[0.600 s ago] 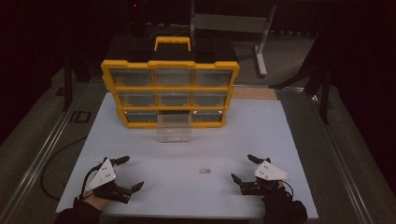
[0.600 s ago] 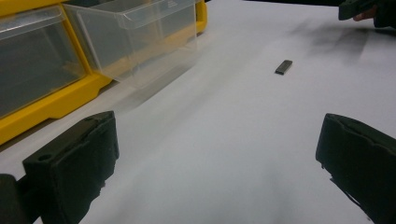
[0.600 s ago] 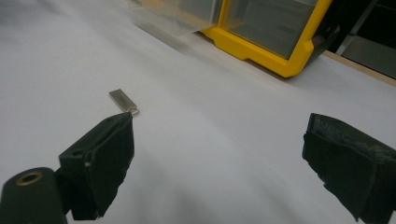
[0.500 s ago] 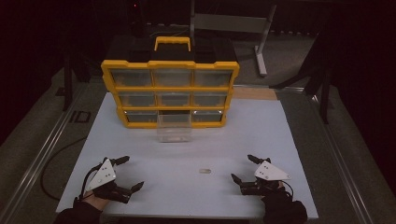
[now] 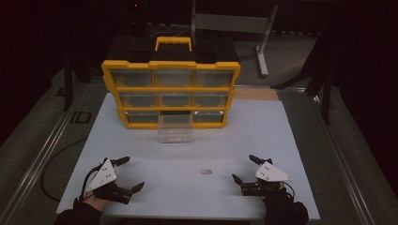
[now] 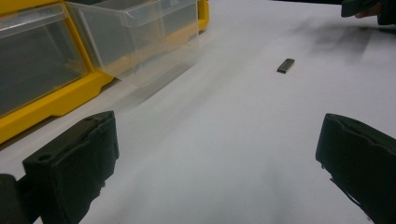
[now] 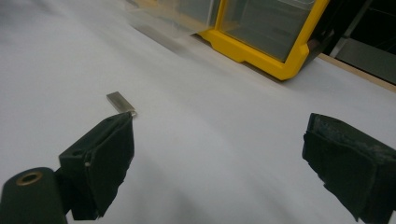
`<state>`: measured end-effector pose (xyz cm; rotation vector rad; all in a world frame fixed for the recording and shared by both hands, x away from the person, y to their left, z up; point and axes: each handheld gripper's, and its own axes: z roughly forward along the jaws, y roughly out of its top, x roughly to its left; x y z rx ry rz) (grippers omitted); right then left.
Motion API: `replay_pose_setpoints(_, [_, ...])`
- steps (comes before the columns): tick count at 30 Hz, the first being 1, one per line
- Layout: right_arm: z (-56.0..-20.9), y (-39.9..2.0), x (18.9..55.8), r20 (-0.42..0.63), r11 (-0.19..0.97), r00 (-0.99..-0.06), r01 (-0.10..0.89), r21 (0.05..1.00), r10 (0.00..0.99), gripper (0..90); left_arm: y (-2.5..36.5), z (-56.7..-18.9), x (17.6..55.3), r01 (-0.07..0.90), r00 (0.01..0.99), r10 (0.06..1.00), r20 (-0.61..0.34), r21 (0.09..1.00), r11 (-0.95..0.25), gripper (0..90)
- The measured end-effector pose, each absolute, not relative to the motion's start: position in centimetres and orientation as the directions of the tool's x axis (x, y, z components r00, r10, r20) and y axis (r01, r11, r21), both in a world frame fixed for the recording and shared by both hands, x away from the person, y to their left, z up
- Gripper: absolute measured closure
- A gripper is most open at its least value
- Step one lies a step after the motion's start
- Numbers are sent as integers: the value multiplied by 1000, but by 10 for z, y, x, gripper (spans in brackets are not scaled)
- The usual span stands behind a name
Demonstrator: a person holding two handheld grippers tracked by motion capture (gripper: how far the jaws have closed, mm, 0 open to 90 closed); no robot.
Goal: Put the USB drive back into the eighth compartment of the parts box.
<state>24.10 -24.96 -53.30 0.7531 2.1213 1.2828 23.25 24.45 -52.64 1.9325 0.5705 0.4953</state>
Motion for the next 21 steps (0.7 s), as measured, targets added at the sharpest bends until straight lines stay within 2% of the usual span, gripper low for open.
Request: replay_pose_setpoints(21, [-531,-244,239,-187,396,-686,160,904,703,94,226,-501,235,153,815,566,125,896,-417,4])
